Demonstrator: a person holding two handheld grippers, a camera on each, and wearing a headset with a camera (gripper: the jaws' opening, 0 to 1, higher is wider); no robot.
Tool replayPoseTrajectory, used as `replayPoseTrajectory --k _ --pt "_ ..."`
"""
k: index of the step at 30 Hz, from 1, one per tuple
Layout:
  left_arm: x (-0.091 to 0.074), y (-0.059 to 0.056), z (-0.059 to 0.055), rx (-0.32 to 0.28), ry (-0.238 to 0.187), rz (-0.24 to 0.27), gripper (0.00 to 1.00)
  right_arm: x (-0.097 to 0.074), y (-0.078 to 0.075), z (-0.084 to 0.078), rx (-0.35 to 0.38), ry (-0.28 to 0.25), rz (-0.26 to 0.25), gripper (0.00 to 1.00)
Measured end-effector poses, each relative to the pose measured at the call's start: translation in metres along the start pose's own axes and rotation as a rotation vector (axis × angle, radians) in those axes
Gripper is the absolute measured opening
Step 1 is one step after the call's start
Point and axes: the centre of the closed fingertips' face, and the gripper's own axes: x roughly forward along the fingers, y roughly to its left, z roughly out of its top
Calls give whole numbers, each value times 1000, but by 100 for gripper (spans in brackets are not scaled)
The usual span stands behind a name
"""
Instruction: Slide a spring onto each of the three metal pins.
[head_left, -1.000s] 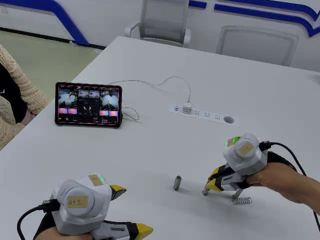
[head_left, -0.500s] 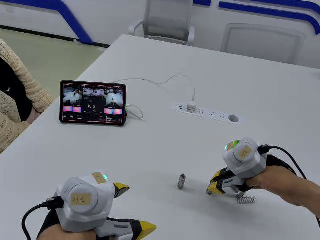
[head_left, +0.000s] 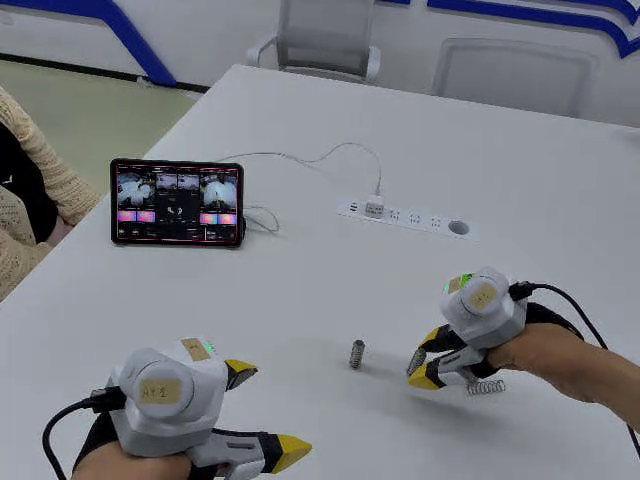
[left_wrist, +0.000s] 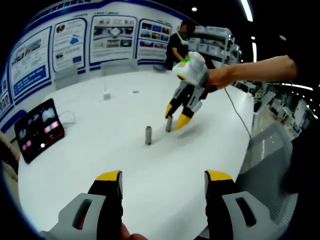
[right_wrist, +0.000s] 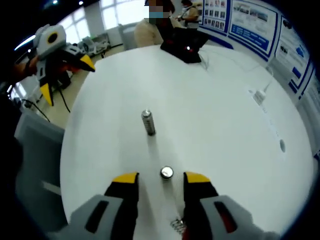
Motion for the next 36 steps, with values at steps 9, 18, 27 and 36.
replayPoseTrajectory --k 9,18,27,36 --pt "13 -10 9 17 0 -23 68 -27 -1 -5 70 -82 -42 47" --pt "27 -21 23 46 -2 -56 68 -64 -6 -2 205 -238 -107 58" --pt "39 -27 37 71 -8 -85 69 -94 -4 -13 301 -353 -139 62" --pt "48 -32 49 103 -8 -107 69 -115 -3 -29 359 -405 -183 64"
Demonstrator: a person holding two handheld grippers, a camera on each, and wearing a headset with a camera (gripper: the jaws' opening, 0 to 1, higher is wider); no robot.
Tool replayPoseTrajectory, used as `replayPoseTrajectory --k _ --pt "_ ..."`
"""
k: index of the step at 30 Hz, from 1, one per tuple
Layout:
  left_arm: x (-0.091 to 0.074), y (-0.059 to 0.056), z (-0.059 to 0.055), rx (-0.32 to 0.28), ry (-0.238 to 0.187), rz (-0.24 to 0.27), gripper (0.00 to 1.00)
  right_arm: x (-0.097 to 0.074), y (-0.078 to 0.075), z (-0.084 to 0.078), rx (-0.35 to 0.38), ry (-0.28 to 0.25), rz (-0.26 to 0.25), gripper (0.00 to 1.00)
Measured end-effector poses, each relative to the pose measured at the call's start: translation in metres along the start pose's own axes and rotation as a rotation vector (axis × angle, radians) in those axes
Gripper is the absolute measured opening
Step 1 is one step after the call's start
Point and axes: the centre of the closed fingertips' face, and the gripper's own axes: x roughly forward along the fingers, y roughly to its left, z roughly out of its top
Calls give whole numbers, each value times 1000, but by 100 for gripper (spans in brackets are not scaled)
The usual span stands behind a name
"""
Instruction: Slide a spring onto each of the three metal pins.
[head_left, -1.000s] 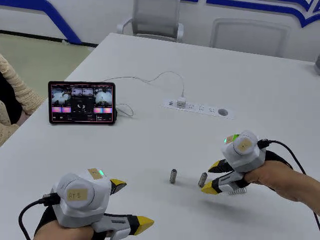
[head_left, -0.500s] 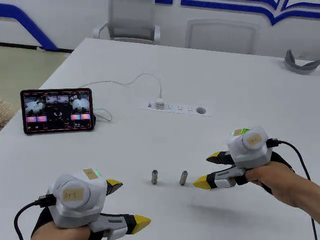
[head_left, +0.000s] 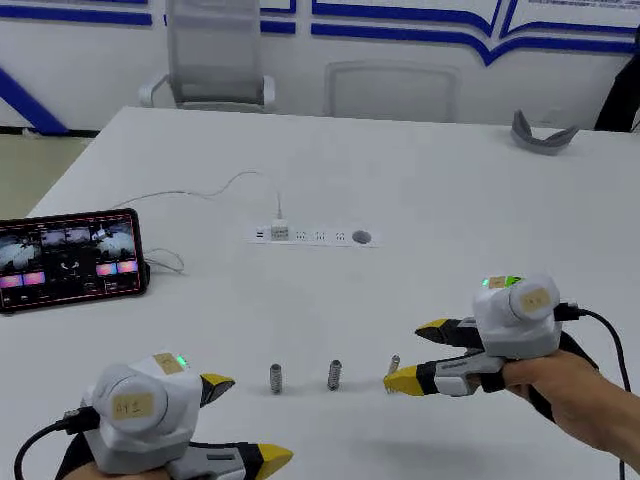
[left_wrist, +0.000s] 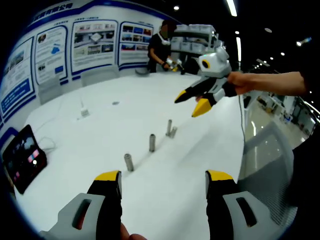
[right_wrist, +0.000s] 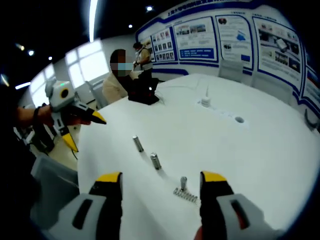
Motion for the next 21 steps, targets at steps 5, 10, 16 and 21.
replayPoseTrajectory --k 5,10,16,21 --pt "4 0 5 7 -1 -2 70 -9 -1 -5 38 -30 -17 65" --pt "8 0 9 8 -5 -1 70 -17 -2 -10 70 -55 -32 67" --pt "14 -2 15 15 -7 -5 70 -28 -3 -11 98 -90 -48 69" --pt "19 -4 20 25 -8 -11 70 -37 1 -16 112 -102 -56 72"
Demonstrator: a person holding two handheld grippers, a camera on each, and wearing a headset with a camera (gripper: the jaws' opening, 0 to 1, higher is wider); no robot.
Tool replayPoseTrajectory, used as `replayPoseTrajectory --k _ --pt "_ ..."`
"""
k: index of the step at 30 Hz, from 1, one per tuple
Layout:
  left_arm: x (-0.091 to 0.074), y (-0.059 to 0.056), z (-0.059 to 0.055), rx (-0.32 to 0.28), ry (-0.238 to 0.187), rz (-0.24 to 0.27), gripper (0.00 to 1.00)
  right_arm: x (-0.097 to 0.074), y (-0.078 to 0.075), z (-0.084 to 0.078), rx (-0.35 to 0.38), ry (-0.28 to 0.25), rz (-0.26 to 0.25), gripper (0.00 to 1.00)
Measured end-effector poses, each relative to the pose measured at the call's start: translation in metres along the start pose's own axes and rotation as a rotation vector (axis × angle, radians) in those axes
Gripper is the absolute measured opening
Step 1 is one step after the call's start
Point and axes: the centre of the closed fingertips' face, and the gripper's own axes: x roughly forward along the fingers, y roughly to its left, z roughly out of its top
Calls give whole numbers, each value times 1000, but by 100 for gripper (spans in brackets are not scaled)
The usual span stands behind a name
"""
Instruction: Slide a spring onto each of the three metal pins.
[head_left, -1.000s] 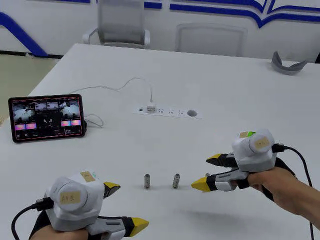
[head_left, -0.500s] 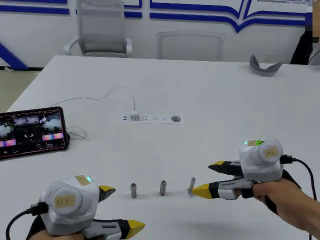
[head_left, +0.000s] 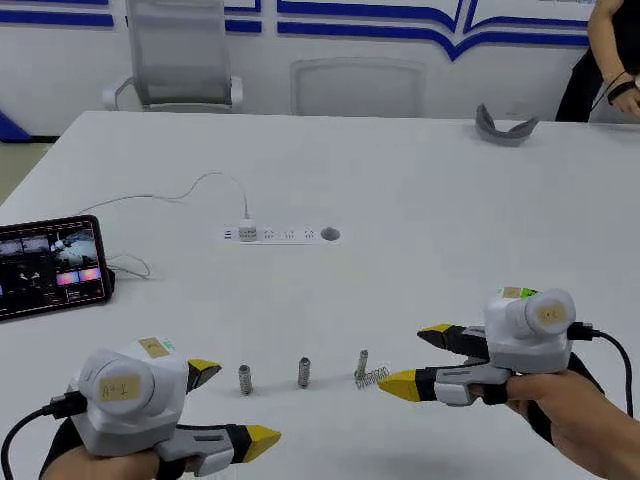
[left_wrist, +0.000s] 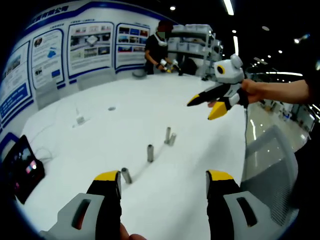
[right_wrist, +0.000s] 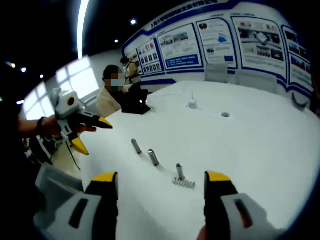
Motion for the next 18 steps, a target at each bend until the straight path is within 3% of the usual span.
replayPoseTrajectory --k 18 --pt "23 -18 14 41 -2 -49 70 -23 10 -27 47 -1 -16 76"
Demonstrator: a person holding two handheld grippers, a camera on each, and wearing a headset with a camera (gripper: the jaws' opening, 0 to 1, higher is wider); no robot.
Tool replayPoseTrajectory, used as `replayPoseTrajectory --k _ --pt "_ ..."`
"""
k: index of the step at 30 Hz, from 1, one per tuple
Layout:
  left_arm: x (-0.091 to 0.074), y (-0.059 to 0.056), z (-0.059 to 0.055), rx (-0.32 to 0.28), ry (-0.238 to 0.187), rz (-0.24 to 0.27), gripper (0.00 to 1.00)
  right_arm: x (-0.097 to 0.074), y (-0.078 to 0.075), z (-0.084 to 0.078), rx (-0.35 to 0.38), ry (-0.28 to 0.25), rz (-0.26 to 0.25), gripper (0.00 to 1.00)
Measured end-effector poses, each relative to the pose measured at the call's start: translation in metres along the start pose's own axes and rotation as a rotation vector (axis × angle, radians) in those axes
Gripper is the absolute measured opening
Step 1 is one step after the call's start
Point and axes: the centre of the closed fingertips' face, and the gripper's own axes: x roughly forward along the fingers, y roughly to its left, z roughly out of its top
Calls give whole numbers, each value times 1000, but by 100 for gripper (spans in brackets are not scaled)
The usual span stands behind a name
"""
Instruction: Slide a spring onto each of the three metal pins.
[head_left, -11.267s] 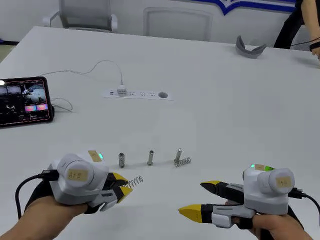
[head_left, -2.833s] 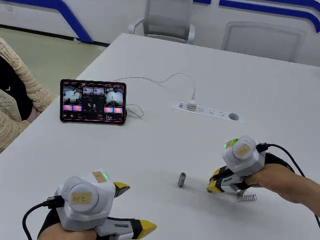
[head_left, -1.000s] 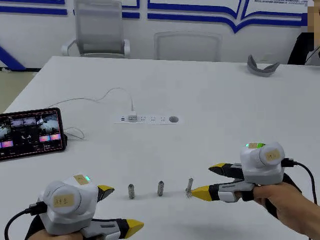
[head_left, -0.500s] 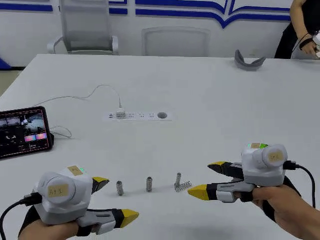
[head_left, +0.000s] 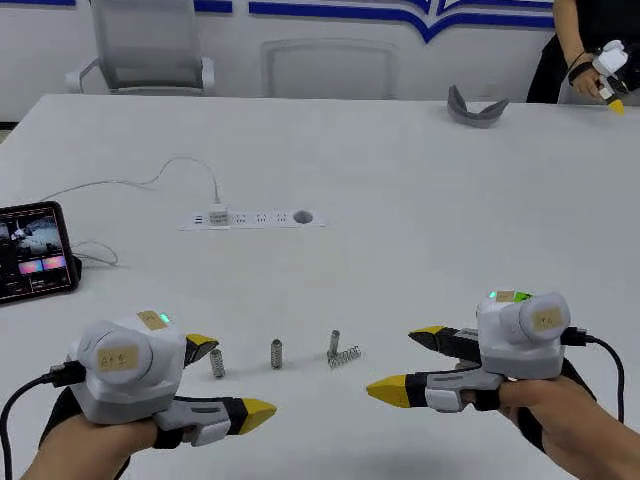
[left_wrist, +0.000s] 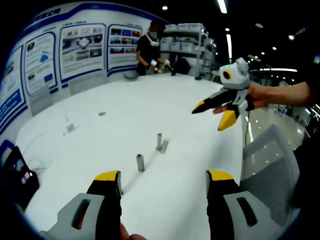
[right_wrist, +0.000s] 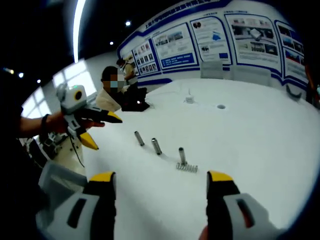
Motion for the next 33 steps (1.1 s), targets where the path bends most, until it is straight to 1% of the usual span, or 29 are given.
replayPoseTrajectory --k 3,9,21,23,28,33 --pt "3 -4 2 5 0 -8 70 -3 2 -3 5 1 1 76" --pt "14 -11 5 21 7 -29 70 -12 5 -7 13 -2 -5 76" --pt "38 -25 15 55 16 -77 69 -25 0 -17 38 -6 -31 77" --pt "42 -26 17 59 18 -71 67 -27 0 -18 46 -7 -36 77" --pt "56 -31 23 69 19 -90 67 -32 3 -20 58 -16 -39 77" --pt "73 -39 23 83 34 -114 67 -40 2 -21 73 -27 -51 77"
